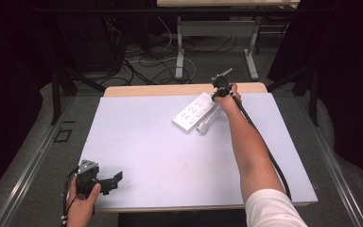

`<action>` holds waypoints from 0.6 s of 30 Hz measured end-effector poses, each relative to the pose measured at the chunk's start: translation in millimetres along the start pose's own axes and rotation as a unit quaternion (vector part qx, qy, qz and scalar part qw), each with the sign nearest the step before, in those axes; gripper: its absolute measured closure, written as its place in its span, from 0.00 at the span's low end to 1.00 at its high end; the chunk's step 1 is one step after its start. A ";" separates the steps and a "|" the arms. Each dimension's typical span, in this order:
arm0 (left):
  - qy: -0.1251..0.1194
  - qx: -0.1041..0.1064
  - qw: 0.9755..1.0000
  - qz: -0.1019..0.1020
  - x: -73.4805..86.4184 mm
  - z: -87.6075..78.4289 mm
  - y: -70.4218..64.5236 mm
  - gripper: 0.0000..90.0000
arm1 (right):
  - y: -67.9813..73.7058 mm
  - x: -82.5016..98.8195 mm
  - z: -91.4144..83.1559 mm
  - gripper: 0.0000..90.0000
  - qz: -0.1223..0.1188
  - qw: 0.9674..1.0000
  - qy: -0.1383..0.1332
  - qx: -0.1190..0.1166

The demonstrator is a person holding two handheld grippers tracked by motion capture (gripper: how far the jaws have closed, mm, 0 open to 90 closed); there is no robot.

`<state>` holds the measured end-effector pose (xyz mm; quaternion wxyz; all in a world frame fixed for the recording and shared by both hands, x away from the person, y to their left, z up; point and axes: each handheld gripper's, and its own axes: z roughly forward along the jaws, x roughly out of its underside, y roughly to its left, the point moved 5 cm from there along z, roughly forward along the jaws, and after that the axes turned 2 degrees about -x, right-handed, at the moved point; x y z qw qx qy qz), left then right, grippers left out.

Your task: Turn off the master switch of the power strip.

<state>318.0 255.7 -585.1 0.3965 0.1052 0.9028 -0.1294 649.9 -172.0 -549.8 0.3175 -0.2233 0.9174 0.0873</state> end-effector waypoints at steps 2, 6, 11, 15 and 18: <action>0.001 0.003 1.000 0.001 -0.7 0.6 -0.5 0.01 | 1.3 0.6 -2.2 0.84 0.004 1.000 0.010 0.006; -0.003 0.007 1.000 0.002 -2.1 3.3 -2.1 0.01 | 3.3 -0.1 -6.3 0.76 -0.001 1.000 0.009 0.005; 0.005 0.013 1.000 0.007 -2.5 3.5 -3.4 0.01 | 5.1 0.6 -10.6 0.72 0.002 1.000 0.017 0.007; 0.003 0.014 1.000 0.007 -3.3 3.8 -4.2 0.01 | 5.5 0.2 -12.6 0.68 -0.001 1.000 0.011 0.001; 0.003 0.014 1.000 0.009 -3.4 4.1 -4.7 0.01 | 6.4 -1.6 -15.8 0.59 -0.002 1.000 0.006 0.000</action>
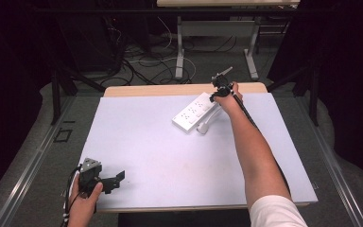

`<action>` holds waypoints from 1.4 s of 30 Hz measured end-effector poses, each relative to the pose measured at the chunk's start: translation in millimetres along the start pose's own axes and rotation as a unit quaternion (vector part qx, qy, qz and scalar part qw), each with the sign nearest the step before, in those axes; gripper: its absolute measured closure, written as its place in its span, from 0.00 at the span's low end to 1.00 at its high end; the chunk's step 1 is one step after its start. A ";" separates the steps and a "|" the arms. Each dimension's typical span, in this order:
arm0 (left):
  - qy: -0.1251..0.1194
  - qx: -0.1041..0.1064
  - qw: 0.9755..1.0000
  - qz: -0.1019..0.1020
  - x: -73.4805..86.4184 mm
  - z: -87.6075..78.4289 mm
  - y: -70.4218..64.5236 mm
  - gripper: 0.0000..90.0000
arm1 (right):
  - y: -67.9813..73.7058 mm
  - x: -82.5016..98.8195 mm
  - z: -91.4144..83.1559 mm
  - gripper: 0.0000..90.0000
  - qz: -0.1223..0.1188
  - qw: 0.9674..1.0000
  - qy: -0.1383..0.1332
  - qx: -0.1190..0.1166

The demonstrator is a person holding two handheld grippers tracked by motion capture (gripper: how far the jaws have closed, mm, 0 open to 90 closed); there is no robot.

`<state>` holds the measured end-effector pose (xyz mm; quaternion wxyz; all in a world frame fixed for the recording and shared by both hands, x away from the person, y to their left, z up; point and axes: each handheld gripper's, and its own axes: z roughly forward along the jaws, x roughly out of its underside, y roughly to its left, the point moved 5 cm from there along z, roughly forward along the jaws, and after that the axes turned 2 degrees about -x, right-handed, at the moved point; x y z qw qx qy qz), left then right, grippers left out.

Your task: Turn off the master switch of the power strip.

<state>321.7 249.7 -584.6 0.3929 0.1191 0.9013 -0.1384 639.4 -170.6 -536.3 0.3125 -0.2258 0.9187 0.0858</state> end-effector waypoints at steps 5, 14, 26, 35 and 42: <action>-0.003 0.000 1.000 -0.001 -0.4 -0.2 0.1 0.01 | -0.4 -0.9 -2.4 0.53 -0.006 1.000 -0.003 0.003; -0.007 0.006 1.000 -0.002 -2.3 2.5 -1.3 0.01 | -3.2 -0.7 -11.1 0.40 -0.009 1.000 -0.008 0.017; -0.001 0.011 1.000 0.008 -3.9 3.5 -2.5 0.01 | 2.6 -3.1 -27.6 0.21 0.000 1.000 -0.019 0.011; -0.002 0.016 1.000 0.014 -5.6 6.4 -7.7 0.01 | 1.4 0.0 -42.8 0.01 -0.009 1.000 -0.008 0.011; -0.004 0.022 1.000 0.011 -8.4 9.9 -10.6 0.01 | 1.9 4.4 -45.0 0.00 -0.004 1.000 0.003 0.016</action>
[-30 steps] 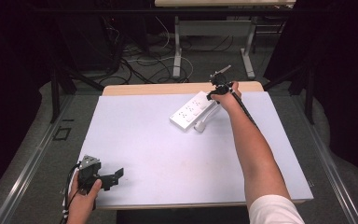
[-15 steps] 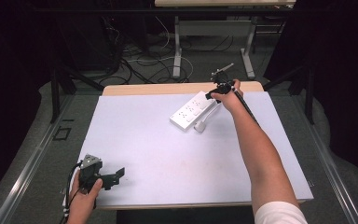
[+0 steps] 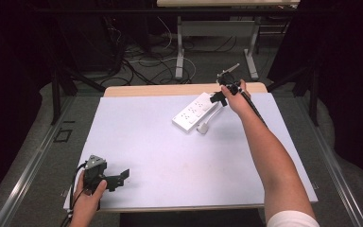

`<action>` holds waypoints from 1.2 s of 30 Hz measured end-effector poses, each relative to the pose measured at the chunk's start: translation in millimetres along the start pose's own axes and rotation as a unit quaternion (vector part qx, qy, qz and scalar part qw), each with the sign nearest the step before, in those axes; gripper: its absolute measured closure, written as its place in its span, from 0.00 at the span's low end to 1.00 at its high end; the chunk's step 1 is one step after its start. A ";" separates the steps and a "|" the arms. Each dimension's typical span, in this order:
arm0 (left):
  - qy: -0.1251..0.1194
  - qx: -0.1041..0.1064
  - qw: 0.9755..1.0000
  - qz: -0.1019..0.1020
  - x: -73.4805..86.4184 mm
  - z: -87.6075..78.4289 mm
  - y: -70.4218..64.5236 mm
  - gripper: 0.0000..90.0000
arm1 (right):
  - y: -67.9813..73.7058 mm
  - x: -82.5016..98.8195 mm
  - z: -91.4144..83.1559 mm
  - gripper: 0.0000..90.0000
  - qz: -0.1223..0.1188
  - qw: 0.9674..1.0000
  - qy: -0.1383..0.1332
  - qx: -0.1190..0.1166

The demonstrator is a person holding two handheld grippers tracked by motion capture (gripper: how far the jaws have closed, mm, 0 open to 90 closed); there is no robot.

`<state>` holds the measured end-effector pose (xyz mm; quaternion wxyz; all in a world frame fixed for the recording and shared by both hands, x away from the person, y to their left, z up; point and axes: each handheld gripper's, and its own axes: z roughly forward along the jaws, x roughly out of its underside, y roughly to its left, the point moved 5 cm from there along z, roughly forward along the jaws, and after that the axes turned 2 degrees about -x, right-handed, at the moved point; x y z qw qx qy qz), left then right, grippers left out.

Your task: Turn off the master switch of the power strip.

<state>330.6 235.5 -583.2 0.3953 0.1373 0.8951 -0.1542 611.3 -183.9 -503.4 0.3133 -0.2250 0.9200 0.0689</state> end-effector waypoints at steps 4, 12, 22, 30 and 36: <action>0.010 0.004 1.000 0.008 -1.1 1.7 0.4 0.01 | 2.6 3.4 0.4 0.00 -0.012 1.000 0.012 0.007; 0.011 0.007 1.000 0.008 -2.9 6.4 -0.2 0.01 | 11.8 4.8 -9.6 0.00 -0.024 1.000 0.015 -0.006; 0.006 0.010 1.000 0.003 -3.5 10.5 -4.4 0.01 | 19.7 17.6 -29.1 0.01 -0.030 0.999 0.004 -0.016; 0.014 0.011 1.000 0.007 -3.4 10.2 -4.9 0.01 | 26.7 28.6 -52.8 0.01 -0.029 0.999 -0.019 -0.017; 0.014 0.015 1.000 0.004 -3.7 10.1 -4.2 0.01 | 34.9 42.3 -72.3 0.01 -0.038 0.998 -0.033 -0.028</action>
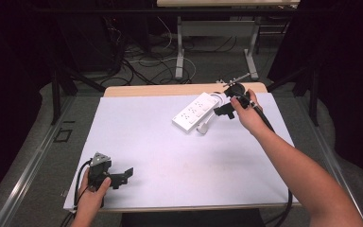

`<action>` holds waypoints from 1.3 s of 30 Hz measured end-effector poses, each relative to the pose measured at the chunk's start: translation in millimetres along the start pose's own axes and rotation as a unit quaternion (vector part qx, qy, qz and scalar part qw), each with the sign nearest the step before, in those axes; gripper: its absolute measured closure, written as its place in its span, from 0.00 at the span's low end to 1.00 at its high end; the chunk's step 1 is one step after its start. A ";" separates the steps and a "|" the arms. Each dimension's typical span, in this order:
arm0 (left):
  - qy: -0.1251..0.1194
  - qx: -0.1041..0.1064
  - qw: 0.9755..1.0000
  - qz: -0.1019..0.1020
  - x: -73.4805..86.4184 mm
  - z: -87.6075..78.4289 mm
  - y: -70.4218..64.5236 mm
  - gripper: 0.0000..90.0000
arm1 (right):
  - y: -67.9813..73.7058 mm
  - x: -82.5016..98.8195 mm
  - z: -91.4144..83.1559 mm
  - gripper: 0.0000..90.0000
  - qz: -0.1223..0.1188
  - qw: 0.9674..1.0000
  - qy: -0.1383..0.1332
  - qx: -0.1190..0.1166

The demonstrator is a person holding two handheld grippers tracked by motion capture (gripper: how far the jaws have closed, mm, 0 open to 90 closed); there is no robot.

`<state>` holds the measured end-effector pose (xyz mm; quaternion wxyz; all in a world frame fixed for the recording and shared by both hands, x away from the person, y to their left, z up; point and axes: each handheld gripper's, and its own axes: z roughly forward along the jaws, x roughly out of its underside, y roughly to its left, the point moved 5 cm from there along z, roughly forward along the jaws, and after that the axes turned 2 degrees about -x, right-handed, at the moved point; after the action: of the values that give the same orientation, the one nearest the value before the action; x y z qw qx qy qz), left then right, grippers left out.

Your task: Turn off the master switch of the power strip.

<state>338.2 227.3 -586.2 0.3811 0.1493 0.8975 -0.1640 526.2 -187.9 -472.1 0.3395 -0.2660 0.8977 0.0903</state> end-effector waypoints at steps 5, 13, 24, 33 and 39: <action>-0.009 -0.001 1.000 0.000 0.0 -1.7 1.4 0.01 | 3.2 17.7 -13.5 0.01 0.007 1.000 -0.006 -0.001; -0.019 -0.003 1.000 -0.011 -0.2 -3.7 2.6 0.01 | 5.9 50.6 -35.9 0.01 0.008 1.000 -0.030 -0.002; -0.017 -0.007 1.000 -0.010 0.3 -3.0 1.1 0.01 | 16.0 104.1 -52.4 0.01 0.013 0.999 -0.048 -0.016; -0.018 -0.010 1.000 -0.008 0.9 -3.5 1.8 0.01 | 12.7 146.1 -62.5 0.01 0.030 0.997 -0.065 -0.011; -0.019 -0.012 1.000 -0.008 0.6 -3.4 1.4 0.01 | 10.5 172.6 -68.1 0.01 0.044 0.996 -0.078 -0.008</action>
<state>336.1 230.0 -584.6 0.3988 0.1342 0.8932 -0.1589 373.9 -274.2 -534.5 0.4023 -0.2205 0.8786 0.1326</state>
